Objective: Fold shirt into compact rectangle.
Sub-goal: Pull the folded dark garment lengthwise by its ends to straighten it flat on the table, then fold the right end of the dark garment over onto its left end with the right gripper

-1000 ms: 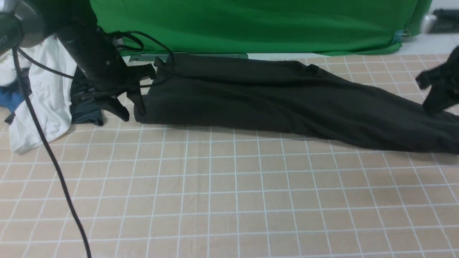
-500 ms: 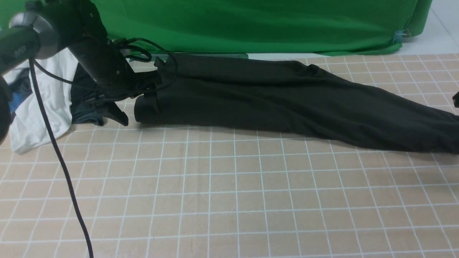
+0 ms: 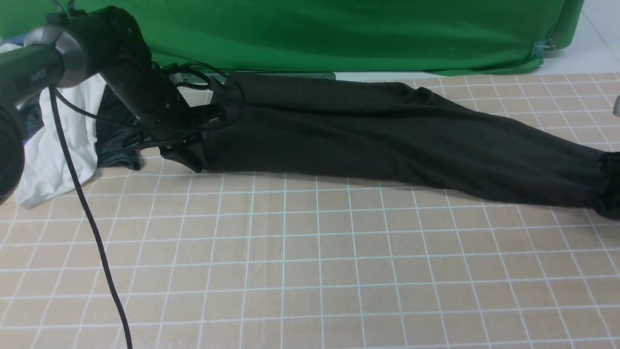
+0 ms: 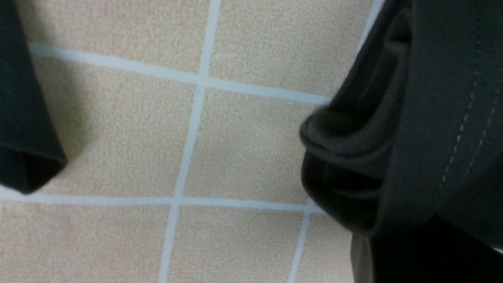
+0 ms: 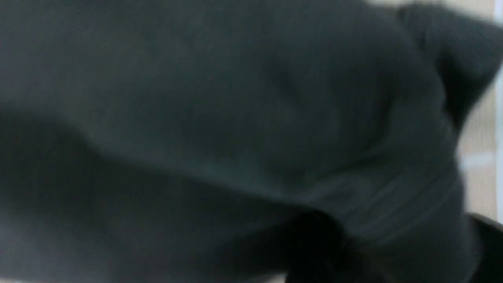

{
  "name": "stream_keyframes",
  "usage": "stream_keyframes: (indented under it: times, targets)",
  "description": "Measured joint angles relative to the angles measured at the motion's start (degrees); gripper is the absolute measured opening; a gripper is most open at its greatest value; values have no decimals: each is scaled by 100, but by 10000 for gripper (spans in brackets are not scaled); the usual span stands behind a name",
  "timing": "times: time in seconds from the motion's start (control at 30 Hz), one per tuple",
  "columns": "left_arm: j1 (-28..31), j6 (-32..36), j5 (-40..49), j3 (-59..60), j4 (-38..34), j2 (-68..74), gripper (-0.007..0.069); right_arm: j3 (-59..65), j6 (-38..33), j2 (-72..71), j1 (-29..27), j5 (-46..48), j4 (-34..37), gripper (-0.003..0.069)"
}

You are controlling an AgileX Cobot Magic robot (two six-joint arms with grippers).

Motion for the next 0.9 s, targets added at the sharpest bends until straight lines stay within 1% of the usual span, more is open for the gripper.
stream_keyframes:
  times: [0.13,0.23,0.3,0.33,0.43,0.47,0.57,0.6,0.67,0.73,0.8,0.83,0.9]
  targets:
    - [0,0,0,0,0,0,12,0,5,178,0,-585,50,470]
    - [0,3,0,0,0,0,13,0,-2,208,0,-852,110,446]
    - [0,3,-24,0,0,0,13,0,-142,235,0,-986,250,362]
    - [0,3,-54,0,0,0,13,0,-269,235,0,-1022,355,284]
    - [0,7,-48,0,0,0,13,-6,-586,235,0,-1061,543,105]
    - [0,7,-8,0,0,0,13,-6,-627,235,0,-1054,548,89]
    - [0,19,436,0,15,-57,13,-6,-739,206,-25,-888,491,85]
    - [-10,19,573,26,59,-130,13,-6,-748,163,-45,-698,392,85]
    - [-50,2,620,219,202,-386,13,40,-741,11,-107,-233,187,85]
    - [-86,-5,629,486,241,-620,13,136,-741,-134,-161,-37,125,85]
    - [-152,-5,634,915,273,-907,13,323,-741,-343,-251,70,64,85]
    - [-207,-5,662,1411,336,-1177,13,574,-741,-578,-362,77,15,85]
    - [-239,-5,577,1947,456,-1414,13,873,-741,-809,-495,-81,-25,85]
